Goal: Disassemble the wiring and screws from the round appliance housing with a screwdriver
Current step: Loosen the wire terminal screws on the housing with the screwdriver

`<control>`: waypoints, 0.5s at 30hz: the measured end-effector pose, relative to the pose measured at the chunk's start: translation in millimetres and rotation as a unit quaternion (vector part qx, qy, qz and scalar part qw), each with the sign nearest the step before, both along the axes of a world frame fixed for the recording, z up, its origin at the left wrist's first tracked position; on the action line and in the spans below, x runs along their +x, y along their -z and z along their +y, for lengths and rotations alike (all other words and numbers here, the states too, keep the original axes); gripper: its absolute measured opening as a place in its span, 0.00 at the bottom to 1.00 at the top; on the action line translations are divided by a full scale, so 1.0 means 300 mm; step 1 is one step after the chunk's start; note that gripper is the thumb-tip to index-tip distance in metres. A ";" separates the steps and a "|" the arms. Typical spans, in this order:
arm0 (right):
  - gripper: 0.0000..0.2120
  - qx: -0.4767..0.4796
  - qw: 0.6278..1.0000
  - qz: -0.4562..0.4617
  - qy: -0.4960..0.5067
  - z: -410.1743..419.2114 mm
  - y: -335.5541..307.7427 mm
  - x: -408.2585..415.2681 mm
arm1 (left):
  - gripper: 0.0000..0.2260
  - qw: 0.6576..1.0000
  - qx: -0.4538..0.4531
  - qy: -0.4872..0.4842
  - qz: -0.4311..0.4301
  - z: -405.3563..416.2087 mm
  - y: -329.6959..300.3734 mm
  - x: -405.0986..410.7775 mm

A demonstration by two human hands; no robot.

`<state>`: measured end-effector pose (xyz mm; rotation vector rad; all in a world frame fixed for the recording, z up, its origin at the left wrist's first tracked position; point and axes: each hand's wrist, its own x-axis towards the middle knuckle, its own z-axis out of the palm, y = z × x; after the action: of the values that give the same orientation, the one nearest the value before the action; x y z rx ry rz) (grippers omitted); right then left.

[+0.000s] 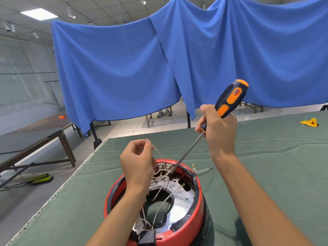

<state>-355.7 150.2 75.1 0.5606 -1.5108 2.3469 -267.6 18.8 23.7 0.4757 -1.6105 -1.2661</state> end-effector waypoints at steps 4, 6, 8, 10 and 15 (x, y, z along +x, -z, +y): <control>0.23 -0.031 0.998 0.041 -0.023 -0.004 -0.019 0.026 | 0.02 0.994 0.094 -0.037 0.046 -0.023 0.010 0.014; 0.21 -0.042 0.997 0.064 -0.018 -0.010 -0.025 0.041 | 0.03 0.992 0.087 -0.063 0.064 -0.036 0.013 0.025; 0.19 -0.061 0.994 0.090 -0.014 -0.011 -0.034 0.052 | 0.03 0.990 0.076 -0.086 0.080 -0.040 0.012 0.036; 0.17 -0.057 0.990 0.129 0.006 -0.007 -0.043 0.060 | 0.01 0.986 0.067 -0.108 0.108 -0.039 0.007 0.045; 0.08 0.148 0.957 0.243 0.057 -0.025 -0.009 0.082 | 0.08 0.980 0.057 -0.108 0.157 -0.028 -0.001 0.056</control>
<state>-331.0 142.6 77.7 1.0068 -1.5989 1.7300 -250.8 10.4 24.1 0.4813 -1.1935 -1.2043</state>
